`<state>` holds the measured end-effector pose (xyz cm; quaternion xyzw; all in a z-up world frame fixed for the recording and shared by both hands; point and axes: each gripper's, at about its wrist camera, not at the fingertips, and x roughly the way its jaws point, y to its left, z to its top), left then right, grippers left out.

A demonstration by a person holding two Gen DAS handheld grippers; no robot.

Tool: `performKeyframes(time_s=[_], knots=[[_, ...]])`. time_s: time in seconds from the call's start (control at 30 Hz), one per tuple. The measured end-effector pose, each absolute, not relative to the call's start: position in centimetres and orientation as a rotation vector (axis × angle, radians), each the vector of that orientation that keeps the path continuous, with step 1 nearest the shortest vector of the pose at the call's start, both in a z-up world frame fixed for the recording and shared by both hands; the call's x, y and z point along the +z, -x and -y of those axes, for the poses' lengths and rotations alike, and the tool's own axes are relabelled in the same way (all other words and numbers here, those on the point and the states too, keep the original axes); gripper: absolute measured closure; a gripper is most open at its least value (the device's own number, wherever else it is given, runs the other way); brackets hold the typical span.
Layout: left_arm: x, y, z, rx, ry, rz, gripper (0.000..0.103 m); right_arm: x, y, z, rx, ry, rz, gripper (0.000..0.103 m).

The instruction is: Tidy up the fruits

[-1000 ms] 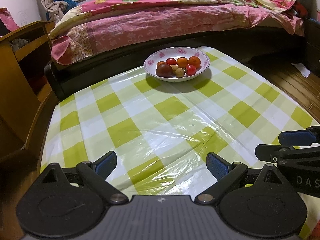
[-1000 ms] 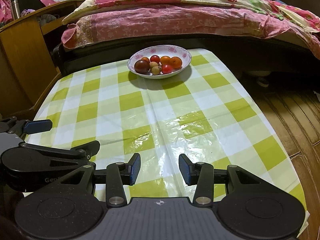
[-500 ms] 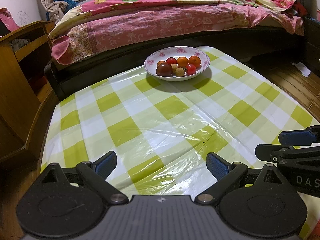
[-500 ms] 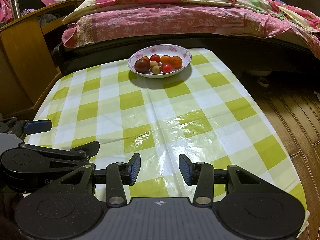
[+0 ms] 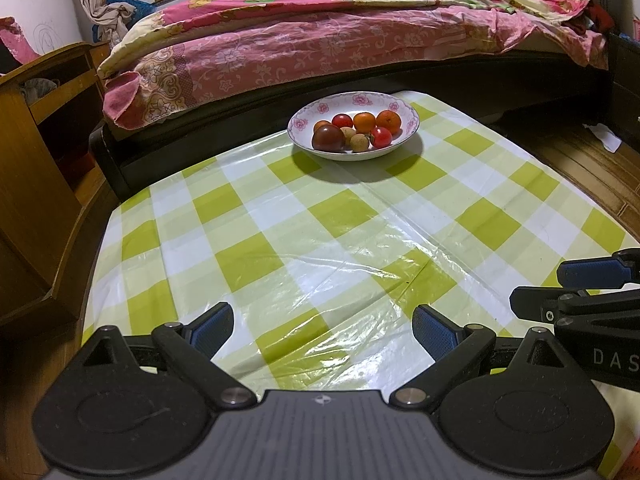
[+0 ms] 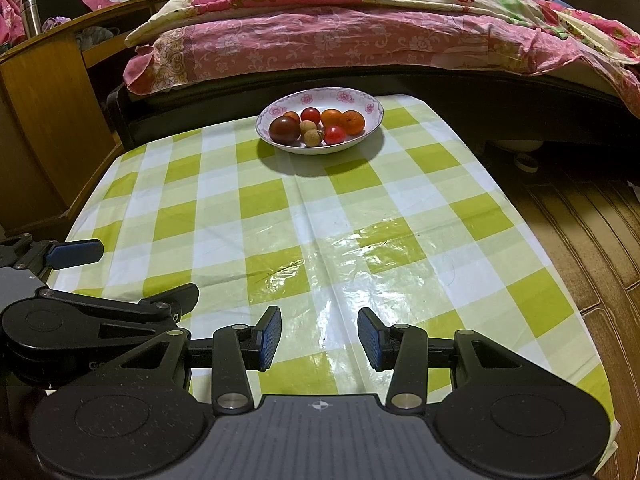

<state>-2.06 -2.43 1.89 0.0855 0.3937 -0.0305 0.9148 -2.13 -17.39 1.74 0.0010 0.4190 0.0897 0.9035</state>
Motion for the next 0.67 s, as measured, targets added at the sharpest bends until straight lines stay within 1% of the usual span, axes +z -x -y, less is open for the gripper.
performKeyframes(time_s=[0.67], knots=[[1.86, 2.59, 2.38, -0.071, -0.172, -0.816, 0.0, 1.73, 2.2, 17.45, 0.19, -0.003, -0.865, 0.064]])
